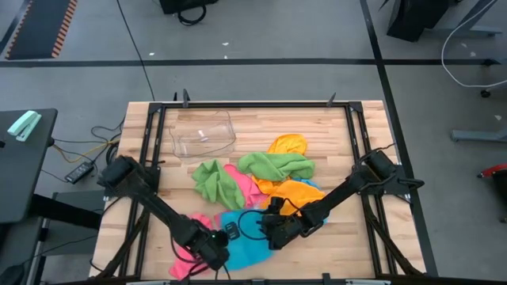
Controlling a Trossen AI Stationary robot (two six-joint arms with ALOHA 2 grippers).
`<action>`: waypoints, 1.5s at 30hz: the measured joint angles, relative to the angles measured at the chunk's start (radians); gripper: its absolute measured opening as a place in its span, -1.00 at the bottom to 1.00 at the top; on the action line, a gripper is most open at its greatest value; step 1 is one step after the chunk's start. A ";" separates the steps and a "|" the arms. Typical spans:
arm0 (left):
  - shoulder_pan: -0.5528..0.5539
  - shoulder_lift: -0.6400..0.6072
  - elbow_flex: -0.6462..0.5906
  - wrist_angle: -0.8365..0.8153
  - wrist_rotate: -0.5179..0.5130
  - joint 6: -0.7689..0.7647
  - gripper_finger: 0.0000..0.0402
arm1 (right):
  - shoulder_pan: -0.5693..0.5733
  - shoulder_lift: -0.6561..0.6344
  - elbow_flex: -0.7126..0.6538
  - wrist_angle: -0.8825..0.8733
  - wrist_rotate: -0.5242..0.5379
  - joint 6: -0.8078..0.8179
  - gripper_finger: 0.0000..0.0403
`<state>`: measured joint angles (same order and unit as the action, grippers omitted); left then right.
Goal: Fold microfiber towels
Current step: Fold the left blue microfiber towel
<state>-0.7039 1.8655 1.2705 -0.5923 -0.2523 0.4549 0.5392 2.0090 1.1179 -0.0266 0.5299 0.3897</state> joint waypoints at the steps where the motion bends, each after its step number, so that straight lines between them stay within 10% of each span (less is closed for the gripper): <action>1: 0.008 -0.018 0.000 -0.019 0.036 -0.024 -0.95 | 0.000 0.000 0.000 -0.007 0.000 0.000 0.38; 12: 0.067 -0.099 0.018 -0.142 0.314 -0.006 -0.95 | 0.000 -0.002 0.002 -0.029 -0.001 0.003 0.38; 45: 0.185 0.142 0.172 0.007 0.397 0.706 -0.83 | 0.021 -0.008 0.021 -0.014 0.041 0.281 0.38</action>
<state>-0.5186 2.0076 1.4422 -0.5856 0.1451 1.1613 0.5598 2.0006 1.1389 -0.0409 0.5709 0.6703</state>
